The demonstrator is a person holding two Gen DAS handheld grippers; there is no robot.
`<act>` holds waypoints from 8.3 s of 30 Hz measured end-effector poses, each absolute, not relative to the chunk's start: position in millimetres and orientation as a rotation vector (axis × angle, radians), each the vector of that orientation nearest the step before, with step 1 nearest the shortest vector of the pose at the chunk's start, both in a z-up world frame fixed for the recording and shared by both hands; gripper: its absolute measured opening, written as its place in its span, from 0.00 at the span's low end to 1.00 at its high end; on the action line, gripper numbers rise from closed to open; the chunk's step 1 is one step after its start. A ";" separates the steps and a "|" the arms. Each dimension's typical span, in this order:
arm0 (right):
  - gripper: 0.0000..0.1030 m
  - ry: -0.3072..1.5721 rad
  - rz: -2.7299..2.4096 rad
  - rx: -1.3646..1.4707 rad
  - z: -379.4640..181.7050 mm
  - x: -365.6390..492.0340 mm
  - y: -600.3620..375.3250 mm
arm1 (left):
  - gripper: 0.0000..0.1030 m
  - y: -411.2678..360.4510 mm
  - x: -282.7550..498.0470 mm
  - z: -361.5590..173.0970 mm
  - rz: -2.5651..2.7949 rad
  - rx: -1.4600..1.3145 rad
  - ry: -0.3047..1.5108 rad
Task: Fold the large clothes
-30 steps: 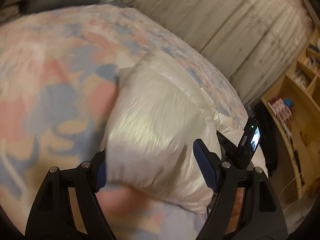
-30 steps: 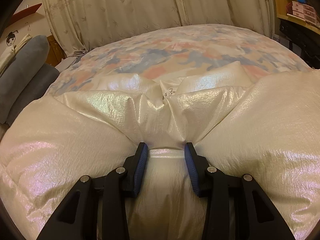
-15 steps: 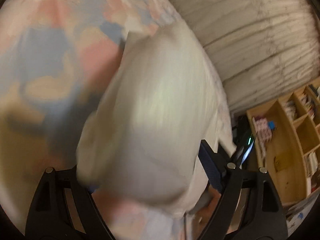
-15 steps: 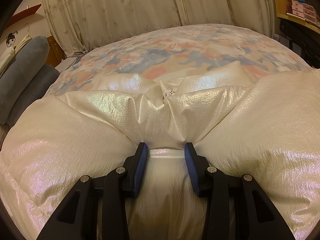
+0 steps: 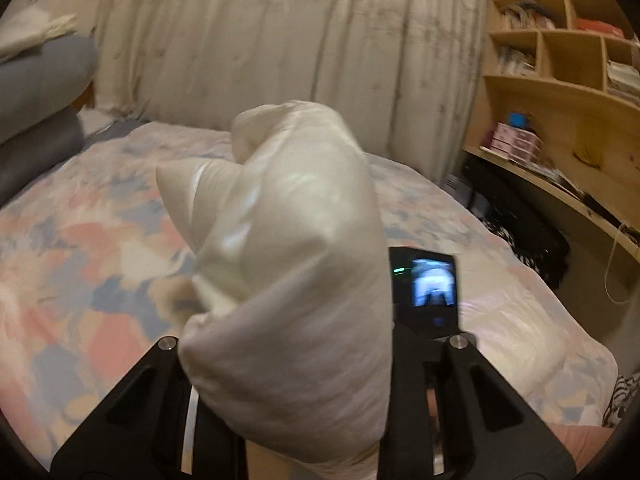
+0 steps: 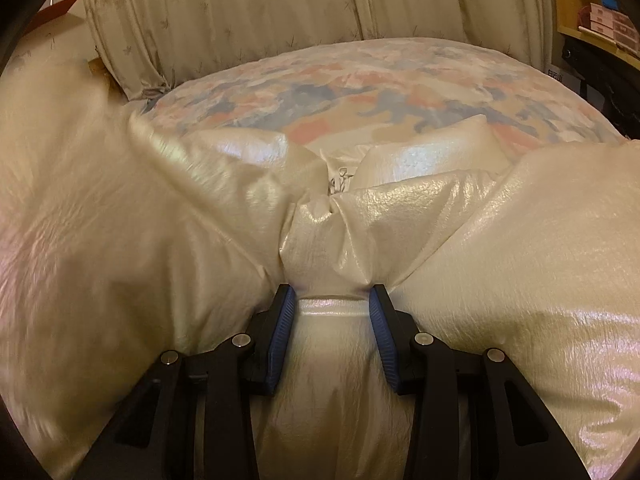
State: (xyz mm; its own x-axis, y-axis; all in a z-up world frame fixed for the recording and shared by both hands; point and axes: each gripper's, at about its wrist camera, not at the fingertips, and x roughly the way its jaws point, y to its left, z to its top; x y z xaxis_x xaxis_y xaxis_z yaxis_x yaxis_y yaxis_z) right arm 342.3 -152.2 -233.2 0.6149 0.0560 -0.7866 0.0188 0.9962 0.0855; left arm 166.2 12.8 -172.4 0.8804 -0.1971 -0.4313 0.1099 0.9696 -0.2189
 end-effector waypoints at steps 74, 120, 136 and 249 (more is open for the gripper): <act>0.64 0.739 -0.306 0.084 -5.7 94.6 -448.7 | 0.63 -389.0 171.3 -136.1 -0.575 0.397 0.678; 0.17 0.887 0.135 0.130 22.4 241.2 -376.3 | 0.64 -154.9 299.1 -83.6 -0.356 0.078 0.796; 0.20 0.840 0.036 0.373 -96.2 193.0 -473.0 | 0.80 -285.9 349.4 -159.9 -0.355 0.227 0.862; 0.95 0.804 -0.130 0.246 -89.1 273.6 -456.4 | 0.99 -289.1 395.0 -159.2 -0.350 0.100 0.965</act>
State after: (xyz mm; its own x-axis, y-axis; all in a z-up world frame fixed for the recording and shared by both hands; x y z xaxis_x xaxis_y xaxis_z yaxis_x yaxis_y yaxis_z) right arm 273.6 -456.4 -89.1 0.6878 -0.0218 -0.7256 0.2082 0.9635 0.1684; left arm 395.0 -289.1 -159.2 0.5186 -0.2470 -0.8186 0.3349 0.9396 -0.0714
